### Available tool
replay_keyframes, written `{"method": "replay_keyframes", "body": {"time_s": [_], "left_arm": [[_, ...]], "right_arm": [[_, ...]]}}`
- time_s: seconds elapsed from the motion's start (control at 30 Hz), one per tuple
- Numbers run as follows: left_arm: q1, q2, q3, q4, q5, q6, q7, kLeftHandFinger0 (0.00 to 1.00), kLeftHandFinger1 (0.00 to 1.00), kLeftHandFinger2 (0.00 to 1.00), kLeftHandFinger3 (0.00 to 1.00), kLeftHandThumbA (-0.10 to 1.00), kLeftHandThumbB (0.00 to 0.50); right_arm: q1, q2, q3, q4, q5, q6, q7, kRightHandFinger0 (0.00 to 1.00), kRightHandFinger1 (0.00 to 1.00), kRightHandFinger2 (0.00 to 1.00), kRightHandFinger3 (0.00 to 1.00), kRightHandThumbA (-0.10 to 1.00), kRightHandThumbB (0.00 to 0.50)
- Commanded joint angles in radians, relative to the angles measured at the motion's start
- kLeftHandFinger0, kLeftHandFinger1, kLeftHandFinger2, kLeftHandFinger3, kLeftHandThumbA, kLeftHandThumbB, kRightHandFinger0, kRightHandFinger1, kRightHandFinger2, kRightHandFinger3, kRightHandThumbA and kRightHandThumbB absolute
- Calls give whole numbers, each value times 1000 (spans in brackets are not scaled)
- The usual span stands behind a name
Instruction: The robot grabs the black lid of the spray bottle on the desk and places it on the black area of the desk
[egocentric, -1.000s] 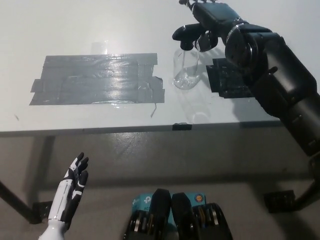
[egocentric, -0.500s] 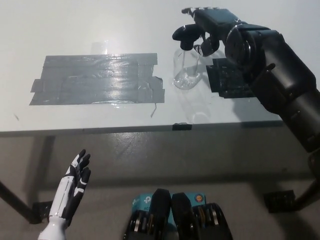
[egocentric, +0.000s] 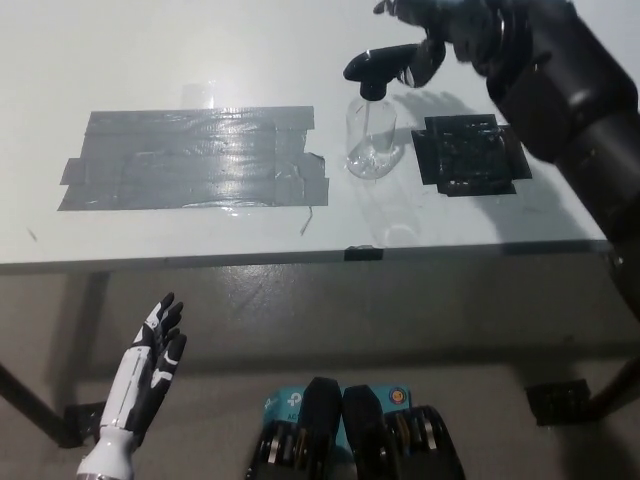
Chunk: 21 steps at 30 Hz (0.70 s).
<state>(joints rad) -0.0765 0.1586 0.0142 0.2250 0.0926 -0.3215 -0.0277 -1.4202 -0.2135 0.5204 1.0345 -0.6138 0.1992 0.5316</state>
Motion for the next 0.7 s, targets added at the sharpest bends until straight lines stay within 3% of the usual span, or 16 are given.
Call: {"method": "replay_keyframes", "body": {"time_s": [0.0, 0.4, 0.5, 0.67], "left_arm": [[-17, 19, -3, -31, -4, -10, -14, 990, 1000, 1000, 1000, 889, 202], [-26, 27, -7, -44, -7, 0, -22, 893, 1000, 1000, 1000, 880, 183], [-29, 30, -6, -47, -10, 5, -28, 861, 964, 1000, 1000, 863, 175], [-30, 34, -8, -43, -2, -3, -33, 816, 914, 1000, 1000, 852, 176]], "right_arm": [[-120, 12, -12, 19, 31, -41, 47, 1000, 1000, 1000, 1000, 555, 500], [-152, 49, 12, 127, 25, -59, 71, 1000, 1000, 1000, 1000, 520, 500], [-170, 54, 1, 173, 46, -83, 105, 1000, 1000, 1000, 1000, 494, 500], [-212, 53, -39, 265, 93, -142, 159, 1000, 1000, 1000, 1000, 539, 500]]}}
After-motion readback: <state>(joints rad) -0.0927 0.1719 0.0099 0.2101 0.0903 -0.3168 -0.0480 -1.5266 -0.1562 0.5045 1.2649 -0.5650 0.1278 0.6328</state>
